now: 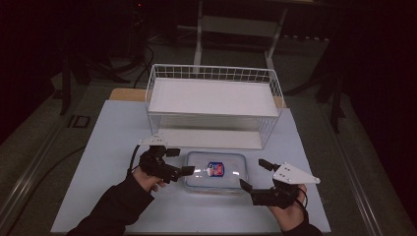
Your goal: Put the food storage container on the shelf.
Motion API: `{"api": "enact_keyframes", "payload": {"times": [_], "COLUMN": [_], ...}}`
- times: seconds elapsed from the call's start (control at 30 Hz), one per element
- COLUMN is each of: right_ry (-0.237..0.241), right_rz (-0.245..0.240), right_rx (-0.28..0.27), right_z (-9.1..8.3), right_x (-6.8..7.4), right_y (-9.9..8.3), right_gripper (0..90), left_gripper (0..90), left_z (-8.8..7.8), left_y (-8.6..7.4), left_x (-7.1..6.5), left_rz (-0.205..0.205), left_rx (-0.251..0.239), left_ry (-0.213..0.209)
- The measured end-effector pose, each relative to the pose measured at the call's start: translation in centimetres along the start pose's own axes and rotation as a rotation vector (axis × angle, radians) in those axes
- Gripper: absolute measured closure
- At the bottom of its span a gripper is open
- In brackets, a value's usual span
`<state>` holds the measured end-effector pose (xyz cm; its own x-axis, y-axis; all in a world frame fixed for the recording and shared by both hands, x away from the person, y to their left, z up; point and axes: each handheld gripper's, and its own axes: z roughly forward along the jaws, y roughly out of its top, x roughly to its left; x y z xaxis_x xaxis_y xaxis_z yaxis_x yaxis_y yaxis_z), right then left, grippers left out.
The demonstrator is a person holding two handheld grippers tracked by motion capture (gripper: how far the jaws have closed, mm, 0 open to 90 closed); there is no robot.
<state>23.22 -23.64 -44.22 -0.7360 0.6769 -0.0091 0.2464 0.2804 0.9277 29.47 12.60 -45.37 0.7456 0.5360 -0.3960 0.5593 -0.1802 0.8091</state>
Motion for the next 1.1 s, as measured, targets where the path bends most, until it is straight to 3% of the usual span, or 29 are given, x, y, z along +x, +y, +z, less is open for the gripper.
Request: {"api": "enact_keyframes", "payload": {"times": [0.13, 0.2, 0.33, 0.6, 0.77, 0.97, 1.0, 1.03, 1.1], "right_ry": [0.013, 0.017, 0.022, 0.044, 0.051, 0.069, 0.083, 0.085, 0.088], "right_rz": [0.005, -0.004, -0.023, 0.010, 0.019, 0.037, 0.057, 0.063, 0.068], "right_rx": [-0.001, -0.008, -0.010, 0.019, 0.038, 0.066, 0.078, 0.082, 0.086], "right_z": [0.1, 0.1, 0.0, 0.1, 0.3, 0.5, 0.6, 0.6, 0.6], "right_x": [-0.1, -0.1, -0.1, -0.6, -0.5, -0.7, -0.9, -0.9, -0.9], "right_y": [0.4, 0.4, 0.4, 0.0, -0.4, -0.5, -0.5, -0.5, -0.5], "right_gripper": [10.2, 10.2, 12.9, 17.3, 17.3, 17.8, 18.7, 18.9, 19.7], "left_gripper": [3.0, 3.0, 3.0, 3.3, 6.0, 16.7, 22.7, 23.2, 26.2], "left_z": [0.7, 1.2, 2.1, 4.1, 4.3, 3.9, 3.8, 3.8, 3.8], "left_y": [0.4, 0.5, 0.0, -1.5, -2.1, -2.7, -2.9, -3.0, -3.1], "left_x": [1.1, 1.5, 2.6, 4.4, 5.4, 6.1, 6.4, 6.6, 6.7], "left_rz": [-0.103, -0.124, -0.208, -0.327, -0.399, -0.457, -0.474, -0.494, -0.496], "left_rx": [0.021, 0.050, 0.094, 0.215, 0.227, 0.238, 0.234, 0.232, 0.234], "left_ry": [-0.015, -0.012, -0.004, 0.025, 0.006, -0.052, -0.068, -0.079, -0.082]}}
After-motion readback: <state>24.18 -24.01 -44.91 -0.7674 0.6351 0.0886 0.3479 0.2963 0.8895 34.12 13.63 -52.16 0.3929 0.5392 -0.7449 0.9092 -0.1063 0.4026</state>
